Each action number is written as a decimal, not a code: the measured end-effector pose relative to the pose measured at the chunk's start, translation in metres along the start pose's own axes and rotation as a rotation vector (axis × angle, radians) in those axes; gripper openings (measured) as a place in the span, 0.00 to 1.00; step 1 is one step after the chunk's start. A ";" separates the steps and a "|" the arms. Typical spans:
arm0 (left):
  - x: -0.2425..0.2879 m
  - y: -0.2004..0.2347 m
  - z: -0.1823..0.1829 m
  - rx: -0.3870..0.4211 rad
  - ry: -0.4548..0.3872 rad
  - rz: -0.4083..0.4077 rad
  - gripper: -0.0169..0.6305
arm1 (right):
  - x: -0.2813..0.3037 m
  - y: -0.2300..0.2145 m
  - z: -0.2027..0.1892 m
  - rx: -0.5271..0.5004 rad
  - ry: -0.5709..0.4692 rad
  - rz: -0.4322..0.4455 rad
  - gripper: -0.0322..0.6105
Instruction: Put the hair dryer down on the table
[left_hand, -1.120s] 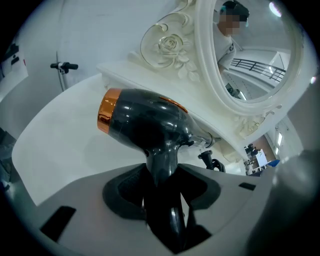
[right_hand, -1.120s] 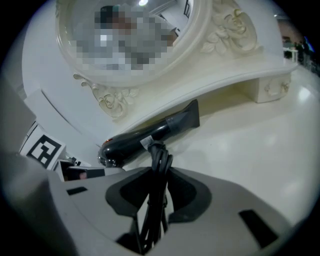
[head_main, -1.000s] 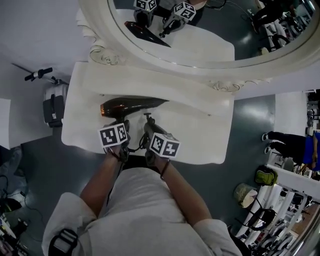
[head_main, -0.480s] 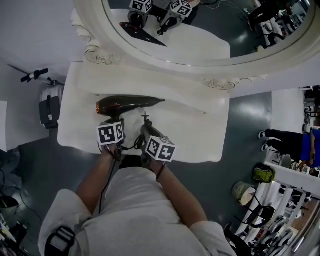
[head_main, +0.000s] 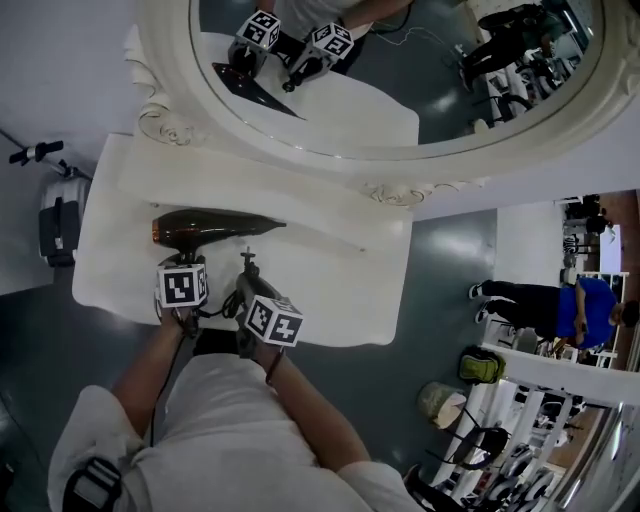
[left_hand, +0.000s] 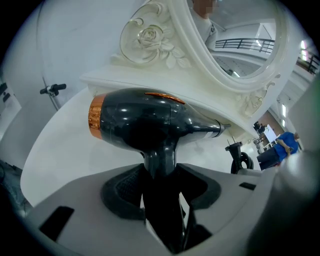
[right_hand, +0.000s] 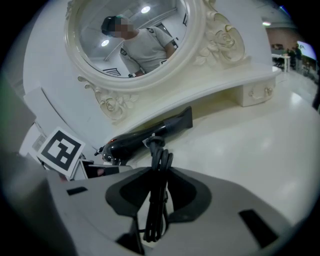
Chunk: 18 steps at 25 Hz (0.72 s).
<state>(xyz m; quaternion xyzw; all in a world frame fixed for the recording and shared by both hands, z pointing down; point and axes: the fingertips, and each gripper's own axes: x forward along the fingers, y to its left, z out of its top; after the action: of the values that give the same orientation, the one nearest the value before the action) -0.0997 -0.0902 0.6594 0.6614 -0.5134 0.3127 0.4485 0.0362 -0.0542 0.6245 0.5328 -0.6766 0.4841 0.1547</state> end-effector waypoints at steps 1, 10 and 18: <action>0.000 0.002 -0.001 0.003 0.002 0.003 0.31 | 0.000 0.000 -0.001 0.002 0.001 0.000 0.22; 0.004 0.003 0.004 0.086 -0.014 0.037 0.33 | -0.002 -0.003 0.001 -0.007 -0.009 -0.010 0.22; 0.001 0.001 0.011 0.108 -0.057 0.056 0.33 | -0.001 -0.005 0.001 -0.014 -0.013 -0.025 0.21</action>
<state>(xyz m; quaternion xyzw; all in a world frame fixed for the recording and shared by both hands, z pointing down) -0.1008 -0.1012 0.6559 0.6788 -0.5266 0.3333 0.3883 0.0411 -0.0542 0.6256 0.5431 -0.6743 0.4742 0.1598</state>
